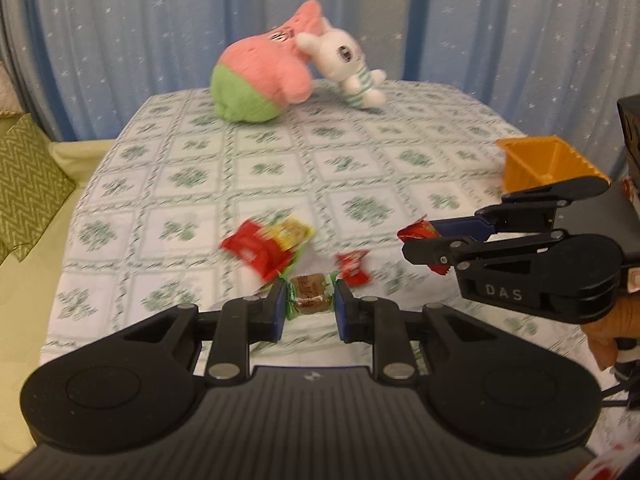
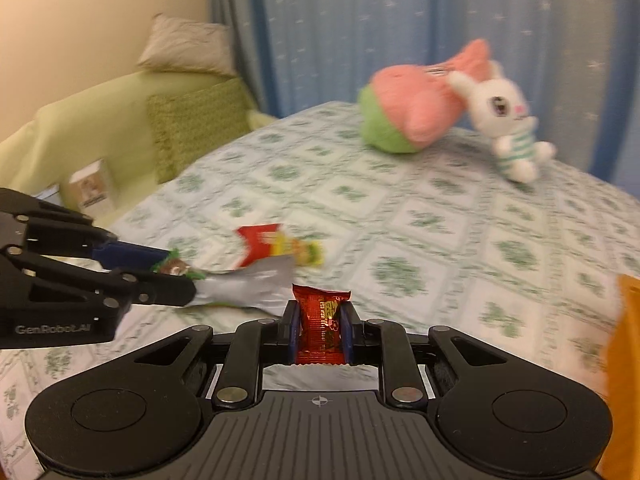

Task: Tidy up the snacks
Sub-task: 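Carry the caramel and red candy over the orange tray and open both tools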

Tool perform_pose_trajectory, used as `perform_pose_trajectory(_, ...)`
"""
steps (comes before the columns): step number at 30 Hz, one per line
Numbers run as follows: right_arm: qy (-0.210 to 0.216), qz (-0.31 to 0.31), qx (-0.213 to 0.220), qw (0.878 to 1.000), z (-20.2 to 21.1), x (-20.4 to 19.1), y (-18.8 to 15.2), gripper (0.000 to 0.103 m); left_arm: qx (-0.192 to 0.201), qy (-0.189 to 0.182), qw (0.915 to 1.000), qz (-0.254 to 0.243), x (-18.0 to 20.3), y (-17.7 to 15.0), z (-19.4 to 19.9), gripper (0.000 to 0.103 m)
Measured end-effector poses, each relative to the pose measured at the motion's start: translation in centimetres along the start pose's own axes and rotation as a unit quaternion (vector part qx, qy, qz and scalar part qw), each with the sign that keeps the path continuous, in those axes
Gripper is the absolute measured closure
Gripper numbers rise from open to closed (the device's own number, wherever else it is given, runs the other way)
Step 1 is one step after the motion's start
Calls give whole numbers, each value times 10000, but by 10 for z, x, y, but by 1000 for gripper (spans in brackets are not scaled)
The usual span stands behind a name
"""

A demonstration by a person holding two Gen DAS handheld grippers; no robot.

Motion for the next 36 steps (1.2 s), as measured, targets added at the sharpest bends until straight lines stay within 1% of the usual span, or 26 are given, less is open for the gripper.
perform_pose_trajectory(7, -690, -544, 20, 9961, 34, 47, -9, 82, 179, -310, 9993, -131, 44, 21, -2, 81)
perform_pose_trajectory(13, -1120, -938, 111, 9892, 67, 84, -21, 82, 254, -627, 9973, -269, 86, 34, -6, 81)
perform_pose_trajectory(19, -1462, -1284, 239, 9806, 101, 115, -35, 82, 337, -931, 9942, -422, 129, 48, -12, 81)
perform_pose_trajectory(25, -1923, -1666, 368, 9664, 135, 146, -49, 82, 347, -1241, 9901, -554, 168, 54, -19, 81)
perform_pose_trajectory(29, -2283, -1950, 486, 9526, 157, 167, -61, 82, 367, -1446, 9873, -551, 191, 57, -19, 81)
perform_pose_trajectory(32, -2451, -2253, 528, 9415, 170, 182, -70, 82, 395, -1564, 9848, -639, 208, 59, -19, 81)
perform_pose_trajectory(36, -2603, -2344, 560, 9350, 180, 193, -77, 82, 445, -1717, 9817, -690, 226, 62, -20, 81)
Point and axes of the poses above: each gripper's, at about its wrist camera, not at the fingertips, and z roughly against the way its jaws point, x to its right, y to its top, the point moved 5 cm from there along -z, roughly the way its jaws point, and after that the axes turned 1 degree about -y, right-handed, at the moved point
